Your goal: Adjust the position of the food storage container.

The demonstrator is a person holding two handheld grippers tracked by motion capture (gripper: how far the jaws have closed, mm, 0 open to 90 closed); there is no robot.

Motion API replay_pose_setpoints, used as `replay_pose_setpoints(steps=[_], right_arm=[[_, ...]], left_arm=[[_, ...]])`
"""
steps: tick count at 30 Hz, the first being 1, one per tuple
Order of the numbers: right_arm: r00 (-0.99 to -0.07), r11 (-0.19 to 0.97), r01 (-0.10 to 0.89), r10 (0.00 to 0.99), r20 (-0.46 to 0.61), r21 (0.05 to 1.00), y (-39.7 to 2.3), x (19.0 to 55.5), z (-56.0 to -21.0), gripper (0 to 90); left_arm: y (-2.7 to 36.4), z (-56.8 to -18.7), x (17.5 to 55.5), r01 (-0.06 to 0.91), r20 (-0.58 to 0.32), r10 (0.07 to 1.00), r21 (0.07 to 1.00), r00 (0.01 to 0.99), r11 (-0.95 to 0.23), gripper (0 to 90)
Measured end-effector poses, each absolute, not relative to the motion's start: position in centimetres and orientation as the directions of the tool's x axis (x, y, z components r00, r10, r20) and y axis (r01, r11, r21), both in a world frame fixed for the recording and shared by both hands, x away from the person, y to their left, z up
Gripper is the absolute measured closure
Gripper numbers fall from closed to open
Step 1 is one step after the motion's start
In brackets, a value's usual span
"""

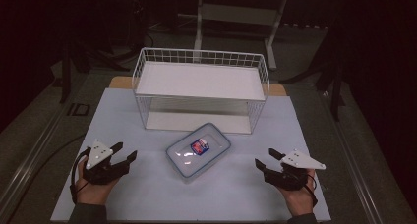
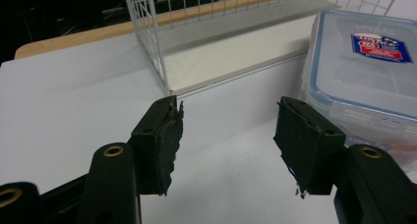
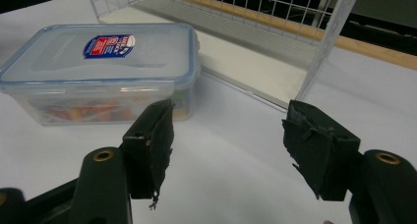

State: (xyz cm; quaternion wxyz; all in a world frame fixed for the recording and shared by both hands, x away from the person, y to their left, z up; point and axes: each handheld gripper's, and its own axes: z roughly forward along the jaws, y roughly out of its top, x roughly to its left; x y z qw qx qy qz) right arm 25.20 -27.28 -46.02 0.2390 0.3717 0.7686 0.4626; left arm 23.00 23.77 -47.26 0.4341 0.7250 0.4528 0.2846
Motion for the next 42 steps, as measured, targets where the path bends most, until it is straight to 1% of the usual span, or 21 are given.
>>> replay_pose_setpoints(steps=[8,12,16,19,25,30,35,39,40,41,42], right_arm=[[-0.601,0.288,0.355,0.799,-0.018,0.890,-27.5,25.3,-46.0,37.2],[-0.602,0.292,0.354,0.798,-0.023,0.888,-27.5,25.5,-46.1,36.6],[-0.605,0.287,0.354,0.796,-0.016,0.890,-27.5,25.6,-46.1,35.8],[-0.609,0.272,0.360,0.793,0.003,0.892,-27.4,25.9,-46.2,34.0],[-0.611,0.272,0.356,0.792,0.002,0.894,-27.1,26.0,-46.2,31.5],[-0.612,0.276,0.363,0.791,0.005,0.890,-27.0,26.1,-46.3,30.6],[-0.610,0.277,0.363,0.792,0.002,0.890,-26.9,26.2,-46.3,30.4],[-0.613,0.277,0.363,0.790,0.004,0.890,-26.9,26.2,-46.4,30.3],[-0.612,0.277,0.364,0.791,0.004,0.889,-26.9,26.2,-46.4,30.3],[-0.612,0.277,0.364,0.791,0.004,0.889,-26.9,26.2,-46.4,30.3],[-0.612,0.277,0.366,0.790,0.006,0.888,-26.8,26.3,-46.5,30.3]], left_arm=[[23.6,-47.4,23.2,0.420,0.000,0.900,0.884,0.436,-0.204,42.7],[23.0,-47.5,23.4,0.430,-0.009,0.883,0.875,0.470,-0.220,45.9],[22.1,-47.4,23.4,0.430,0.002,0.871,0.869,0.491,-0.244,47.7],[20.7,-46.9,23.1,0.400,0.000,0.842,0.880,0.539,-0.257,52.9],[19.0,-47.0,23.0,0.387,0.013,0.809,0.874,0.588,-0.295,61.2],[17.8,-47.3,23.0,0.398,-0.024,0.778,0.869,0.627,-0.294,75.4],[16.5,-47.6,22.9,0.394,-0.016,0.743,0.856,0.669,-0.336,88.4],[15.6,-47.8,22.8,0.393,-0.025,0.718,0.850,0.696,-0.352,89.4],[15.3,-47.8,22.9,0.399,-0.044,0.710,0.850,0.703,-0.343,89.4],[15.3,-47.8,22.9,0.399,-0.044,0.710,0.850,0.703,-0.343,89.4],[14.3,-47.8,22.8,0.393,-0.047,0.694,0.850,0.718,-0.350,89.4]])
